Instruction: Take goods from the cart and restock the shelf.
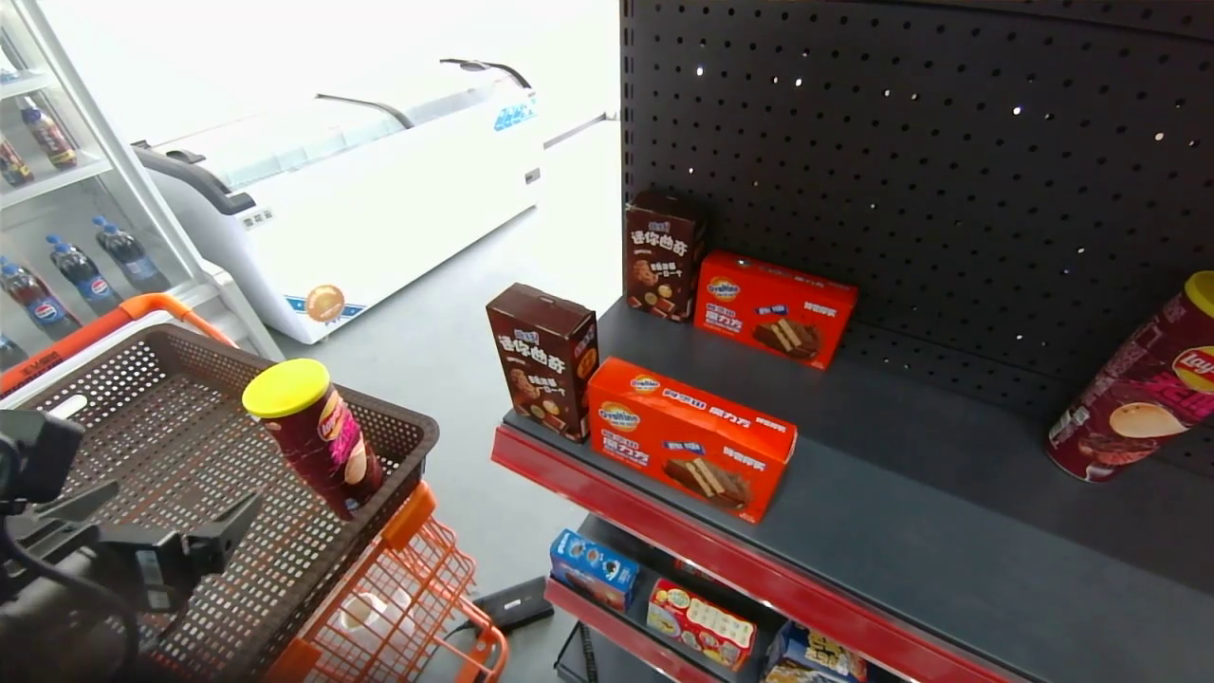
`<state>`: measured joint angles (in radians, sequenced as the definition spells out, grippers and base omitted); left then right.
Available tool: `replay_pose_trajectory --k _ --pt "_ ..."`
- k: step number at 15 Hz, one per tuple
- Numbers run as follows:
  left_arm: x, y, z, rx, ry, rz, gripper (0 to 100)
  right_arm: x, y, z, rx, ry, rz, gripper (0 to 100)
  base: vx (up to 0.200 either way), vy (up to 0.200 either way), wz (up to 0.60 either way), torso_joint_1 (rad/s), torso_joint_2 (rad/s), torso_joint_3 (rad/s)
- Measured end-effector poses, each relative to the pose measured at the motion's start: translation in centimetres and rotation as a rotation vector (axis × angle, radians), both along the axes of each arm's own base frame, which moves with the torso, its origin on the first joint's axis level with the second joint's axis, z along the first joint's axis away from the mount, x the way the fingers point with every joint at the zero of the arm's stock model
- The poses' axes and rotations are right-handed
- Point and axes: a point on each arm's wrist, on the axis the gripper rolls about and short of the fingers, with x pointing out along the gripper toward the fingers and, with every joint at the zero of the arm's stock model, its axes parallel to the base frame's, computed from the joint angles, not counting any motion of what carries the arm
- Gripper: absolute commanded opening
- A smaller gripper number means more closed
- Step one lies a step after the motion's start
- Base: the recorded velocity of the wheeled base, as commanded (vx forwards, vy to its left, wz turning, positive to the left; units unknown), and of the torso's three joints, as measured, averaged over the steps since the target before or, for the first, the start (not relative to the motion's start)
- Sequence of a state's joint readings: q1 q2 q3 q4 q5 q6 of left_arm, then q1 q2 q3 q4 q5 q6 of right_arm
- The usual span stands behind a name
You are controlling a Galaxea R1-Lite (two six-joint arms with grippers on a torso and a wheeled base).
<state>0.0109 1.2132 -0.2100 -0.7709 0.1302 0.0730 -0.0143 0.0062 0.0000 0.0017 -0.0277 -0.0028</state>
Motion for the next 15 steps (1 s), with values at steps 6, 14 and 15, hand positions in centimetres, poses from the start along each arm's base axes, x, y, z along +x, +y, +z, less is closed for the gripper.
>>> replay_pose_trajectory --k 6,14,15 --pt "7.6 0.7 -4.2 0.008 -0.106 0.027 100 0.0 0.0 0.0 0.000 0.000 0.001 100 0.000 0.000 0.00 0.000 0.00 0.000" --pt "16.8 2.3 -8.3 0.007 -0.155 0.068 0 0.0 0.0 0.0 0.000 0.000 0.000 100 0.000 0.000 0.00 0.000 0.00 0.000" --pt "17.4 2.3 -8.6 0.012 -0.158 0.065 0 0.0 0.0 0.0 0.000 0.000 0.001 100 0.000 0.000 0.00 0.000 0.00 0.000"
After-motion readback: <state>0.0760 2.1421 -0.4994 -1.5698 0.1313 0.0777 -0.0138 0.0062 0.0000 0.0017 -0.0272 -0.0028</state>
